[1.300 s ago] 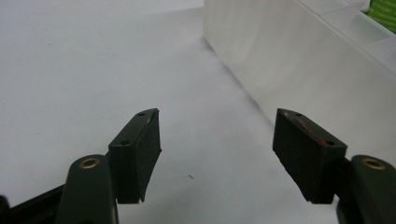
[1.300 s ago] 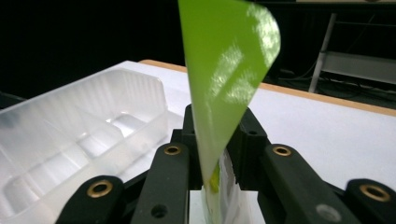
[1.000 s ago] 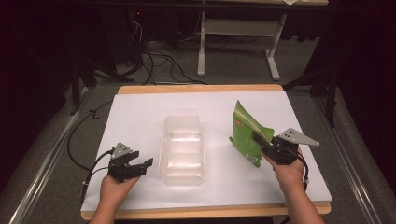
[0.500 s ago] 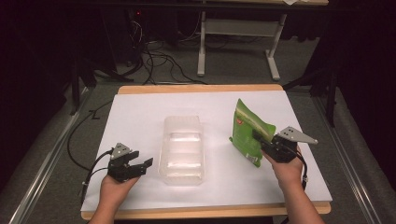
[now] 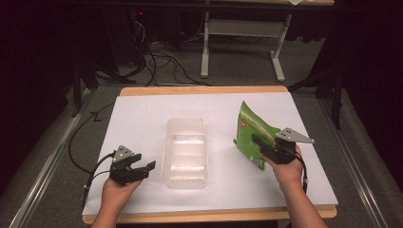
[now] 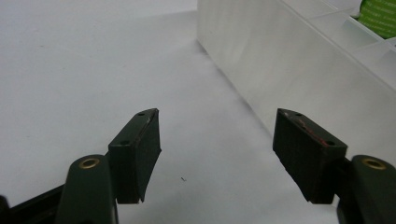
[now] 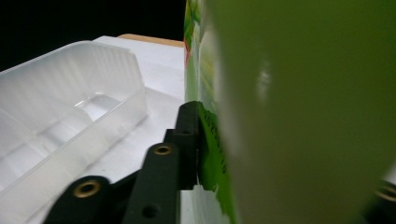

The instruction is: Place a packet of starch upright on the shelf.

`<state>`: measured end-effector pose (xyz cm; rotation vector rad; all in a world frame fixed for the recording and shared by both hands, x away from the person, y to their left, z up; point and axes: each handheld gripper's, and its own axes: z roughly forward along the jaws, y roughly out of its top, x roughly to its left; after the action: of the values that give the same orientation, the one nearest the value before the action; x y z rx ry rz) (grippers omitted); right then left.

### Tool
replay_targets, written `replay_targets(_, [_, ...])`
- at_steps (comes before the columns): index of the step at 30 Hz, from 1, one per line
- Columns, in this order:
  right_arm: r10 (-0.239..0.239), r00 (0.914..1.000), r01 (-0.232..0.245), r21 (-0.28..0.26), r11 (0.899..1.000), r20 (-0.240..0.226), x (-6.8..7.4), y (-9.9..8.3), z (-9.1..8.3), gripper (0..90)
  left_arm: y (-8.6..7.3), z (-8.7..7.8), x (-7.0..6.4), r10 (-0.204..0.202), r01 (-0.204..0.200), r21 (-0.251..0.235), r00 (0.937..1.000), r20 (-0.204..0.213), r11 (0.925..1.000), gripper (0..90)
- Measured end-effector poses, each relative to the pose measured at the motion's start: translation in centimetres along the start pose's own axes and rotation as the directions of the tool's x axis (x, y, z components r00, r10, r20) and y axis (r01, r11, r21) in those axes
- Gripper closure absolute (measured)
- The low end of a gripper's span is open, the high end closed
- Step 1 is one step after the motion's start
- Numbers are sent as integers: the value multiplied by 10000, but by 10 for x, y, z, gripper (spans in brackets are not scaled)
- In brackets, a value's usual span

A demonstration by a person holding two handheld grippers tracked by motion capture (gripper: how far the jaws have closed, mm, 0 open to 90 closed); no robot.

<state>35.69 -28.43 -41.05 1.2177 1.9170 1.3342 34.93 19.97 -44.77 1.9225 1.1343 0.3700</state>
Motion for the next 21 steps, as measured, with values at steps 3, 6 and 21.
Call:
replay_targets(3, [-135, 9999, 135, 44, 9999, -8, 1, 0, 0, 804, 0, 0, 0, -12, 12, -19, 10000, 17, 10000, 325])
replay_targets(6, [-284, 9996, 284, 38, 9996, 35, 2, 0, -1, 819, 0, 0, 0, -11, 11, -16, 10000, -1, 10000, 325])
replay_targets(21, [-524, 9983, 506, -684, 9964, -248, 1, 8, -19, 825, 1, -3, 1, 53, -50, -218, 9999, 105, 9998, 318])
